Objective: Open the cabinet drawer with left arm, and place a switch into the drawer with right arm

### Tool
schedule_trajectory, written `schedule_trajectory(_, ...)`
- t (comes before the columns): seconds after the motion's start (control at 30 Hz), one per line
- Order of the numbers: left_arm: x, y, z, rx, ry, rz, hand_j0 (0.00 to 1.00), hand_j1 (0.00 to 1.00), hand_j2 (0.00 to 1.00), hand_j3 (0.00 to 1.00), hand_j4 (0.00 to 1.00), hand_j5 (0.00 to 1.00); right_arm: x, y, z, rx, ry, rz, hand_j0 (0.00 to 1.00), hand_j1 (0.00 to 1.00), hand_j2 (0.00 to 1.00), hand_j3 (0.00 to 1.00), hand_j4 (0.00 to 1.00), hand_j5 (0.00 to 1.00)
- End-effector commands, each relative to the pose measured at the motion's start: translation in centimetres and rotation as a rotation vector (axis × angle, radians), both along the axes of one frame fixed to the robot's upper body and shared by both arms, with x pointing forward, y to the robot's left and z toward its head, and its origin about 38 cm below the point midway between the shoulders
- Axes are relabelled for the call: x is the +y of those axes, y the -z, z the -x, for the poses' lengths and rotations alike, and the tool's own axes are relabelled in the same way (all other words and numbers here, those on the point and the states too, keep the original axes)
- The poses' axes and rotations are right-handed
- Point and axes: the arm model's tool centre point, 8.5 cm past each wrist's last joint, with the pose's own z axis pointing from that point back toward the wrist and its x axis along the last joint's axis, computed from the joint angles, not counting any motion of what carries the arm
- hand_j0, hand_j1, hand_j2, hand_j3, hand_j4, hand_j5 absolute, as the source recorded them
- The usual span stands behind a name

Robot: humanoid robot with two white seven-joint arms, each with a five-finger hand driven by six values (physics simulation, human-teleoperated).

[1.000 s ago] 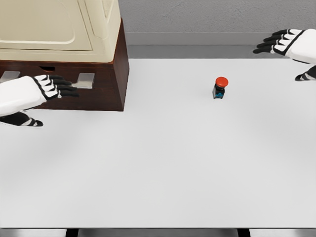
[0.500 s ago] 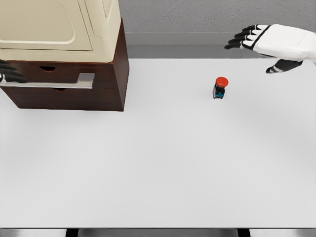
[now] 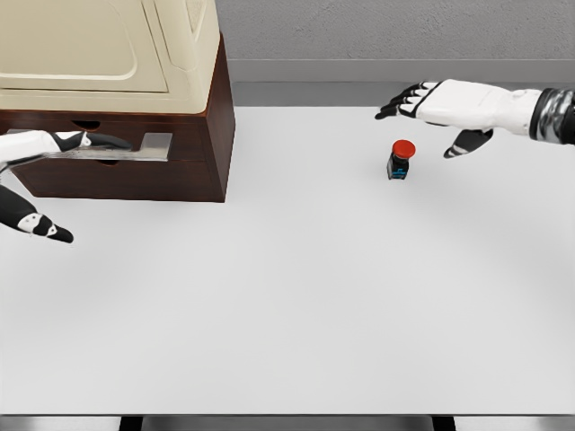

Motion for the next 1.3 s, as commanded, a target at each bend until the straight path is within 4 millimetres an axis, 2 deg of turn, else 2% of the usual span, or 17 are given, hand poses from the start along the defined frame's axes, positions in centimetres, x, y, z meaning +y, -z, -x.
schedule_trajectory(0.0, 1.2, -0.6, 0.1, 0.040, -0.057, -0.024, 1.00, 1.00, 1.00, 1.00, 1.00, 1.00, -0.2, 1.0, -0.5, 0.026, 0.023, -0.004, 1.00, 1.00, 1.00, 1.00, 1.00, 1.00)
schedule_trajectory(0.1, 1.7, -1.1, -0.4, 0.060, -0.118, -0.060, 1.00, 1.00, 1.00, 1.00, 1.00, 1.00, -0.2, 1.7, -1.7, 0.038, 0.056, 0.007, 1.00, 1.00, 1.00, 1.00, 1.00, 1.00)
schedule_trajectory(0.2, 1.6, -1.3, -0.5, 0.055, -0.123, -0.065, 1.00, 1.00, 1.00, 1.00, 1.00, 1.00, 0.1, 2.0, -1.7, 0.044, 0.047, 0.015, 1.00, 1.00, 1.00, 1.00, 1.00, 1.00)
schedule_trajectory(0.4, 2.2, -0.3, -1.0, 0.096, -0.192, -0.132, 1.00, 1.00, 1.00, 1.00, 1.00, 1.00, 0.2, 3.9, -2.2, 0.098, 0.064, 0.028, 1.00, 1.00, 1.00, 1.00, 1.00, 1.00)
schedule_trajectory(0.5, 2.0, 0.1, -1.1, 0.109, -0.196, -0.127, 1.00, 1.00, 1.00, 1.00, 1.00, 1.00, -0.3, 3.8, -2.7, 0.102, 0.085, 0.030, 1.00, 1.00, 1.00, 1.00, 1.00, 1.00)
schedule_trajectory(0.6, 1.9, 0.4, -1.3, 0.123, -0.205, -0.126, 1.00, 1.00, 1.00, 1.00, 1.00, 1.00, -0.1, 4.0, -3.3, 0.112, 0.095, 0.030, 1.00, 1.00, 1.00, 1.00, 1.00, 1.00)
schedule_trajectory(0.7, 2.0, 1.1, -1.5, 0.123, -0.230, -0.182, 1.00, 1.00, 1.00, 1.00, 1.00, 1.00, -0.1, 4.2, -3.4, 0.112, 0.098, 0.041, 1.00, 1.00, 1.00, 1.00, 1.00, 1.00)
schedule_trajectory(0.77, 1.5, 1.7, -1.8, 0.108, -0.219, -0.202, 1.00, 1.00, 1.00, 1.00, 1.00, 1.00, 0.0, 5.0, -3.7, 0.125, 0.111, 0.059, 1.00, 1.00, 1.00, 1.00, 1.00, 1.00)
schedule_trajectory(0.9, 1.7, 1.5, -1.9, 0.103, -0.226, -0.208, 1.00, 1.00, 1.00, 1.00, 1.00, 1.00, 0.8, 5.3, -4.0, 0.126, 0.104, 0.066, 1.00, 1.00, 1.00, 1.00, 1.00, 1.00)
schedule_trajectory(1.0, 1.8, 1.1, -2.0, 0.103, -0.244, -0.209, 1.00, 1.00, 1.00, 1.00, 1.00, 1.00, 0.6, 5.4, -4.0, 0.127, 0.110, 0.073, 1.00, 1.00, 1.00, 1.00, 1.00, 1.00)
schedule_trajectory(1.27, 2.3, 1.9, -2.8, 0.130, -0.291, -0.216, 1.00, 1.00, 1.00, 1.00, 1.00, 1.00, 0.8, 5.8, -4.9, 0.139, 0.132, 0.086, 1.00, 1.00, 1.00, 1.00, 1.00, 1.00)
